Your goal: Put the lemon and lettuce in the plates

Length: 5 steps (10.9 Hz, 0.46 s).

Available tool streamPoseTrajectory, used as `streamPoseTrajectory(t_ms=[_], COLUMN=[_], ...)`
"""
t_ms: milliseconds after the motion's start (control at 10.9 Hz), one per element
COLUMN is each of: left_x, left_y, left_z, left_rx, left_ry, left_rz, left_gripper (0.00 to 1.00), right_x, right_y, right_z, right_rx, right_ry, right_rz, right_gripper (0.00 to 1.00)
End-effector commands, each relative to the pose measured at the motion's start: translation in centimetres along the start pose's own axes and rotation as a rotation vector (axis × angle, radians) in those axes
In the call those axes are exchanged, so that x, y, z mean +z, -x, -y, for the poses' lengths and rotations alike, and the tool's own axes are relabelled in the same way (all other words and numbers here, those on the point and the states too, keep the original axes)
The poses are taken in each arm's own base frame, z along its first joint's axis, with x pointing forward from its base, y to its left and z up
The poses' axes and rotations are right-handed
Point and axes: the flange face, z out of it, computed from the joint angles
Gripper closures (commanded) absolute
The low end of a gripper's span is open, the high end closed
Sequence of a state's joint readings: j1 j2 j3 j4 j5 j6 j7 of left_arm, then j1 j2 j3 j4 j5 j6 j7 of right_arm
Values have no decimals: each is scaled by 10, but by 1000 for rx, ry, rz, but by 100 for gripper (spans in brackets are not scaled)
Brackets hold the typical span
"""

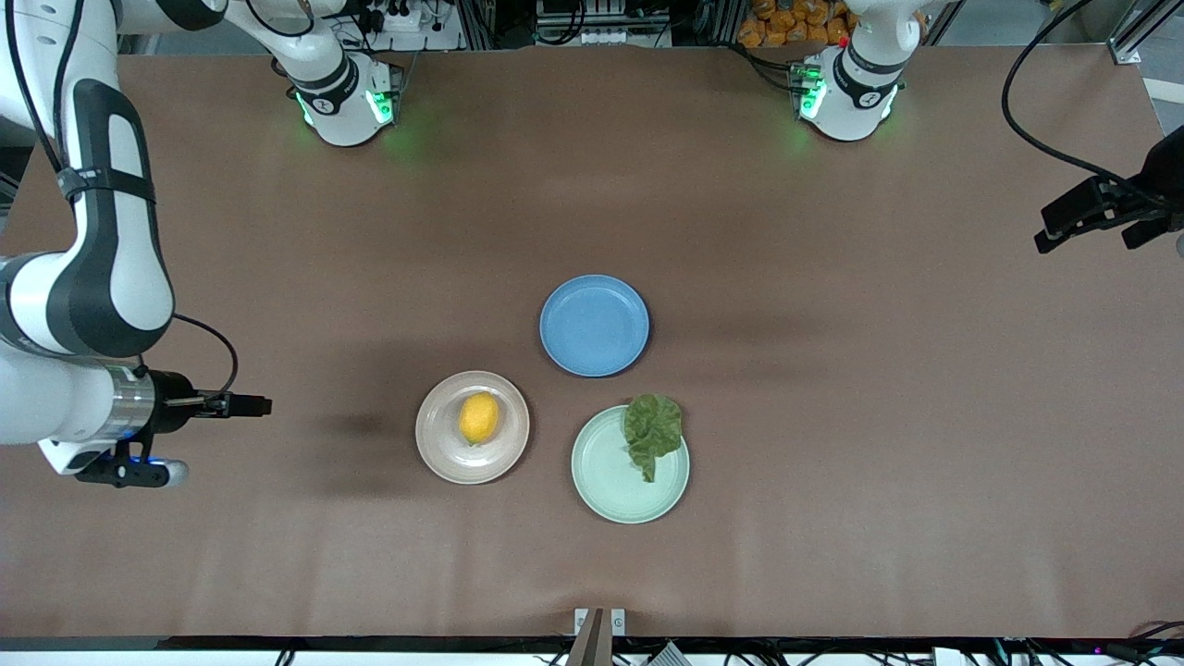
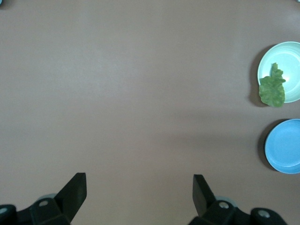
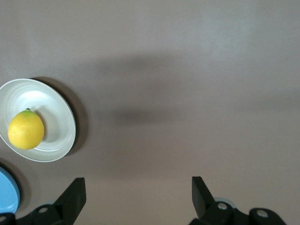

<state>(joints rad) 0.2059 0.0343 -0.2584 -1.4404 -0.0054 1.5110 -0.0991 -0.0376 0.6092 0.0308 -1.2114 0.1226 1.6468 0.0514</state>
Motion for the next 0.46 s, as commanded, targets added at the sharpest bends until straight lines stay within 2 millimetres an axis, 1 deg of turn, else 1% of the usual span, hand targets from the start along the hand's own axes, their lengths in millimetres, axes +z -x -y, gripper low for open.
streamPoseTrajectory(t_ms=[0, 183, 274, 366], left_x=[-24, -24, -21, -13], left_y=[24, 21, 20, 17], left_z=[-10, 2, 11, 9], left_rx=[-22, -41, -58, -58], left_ry=[-3, 6, 35, 51], left_rz=[-7, -17, -21, -13], left_gripper=[0, 0, 0, 0], right_x=[-59, -68, -73, -78], right_y=[34, 59, 72, 91], right_z=[-31, -45, -46, -51], right_rx=[22, -24, -29, -19], right_ry=[20, 23, 25, 25], right_rz=[-45, -47, -70, -99], right_gripper=[0, 0, 0, 0])
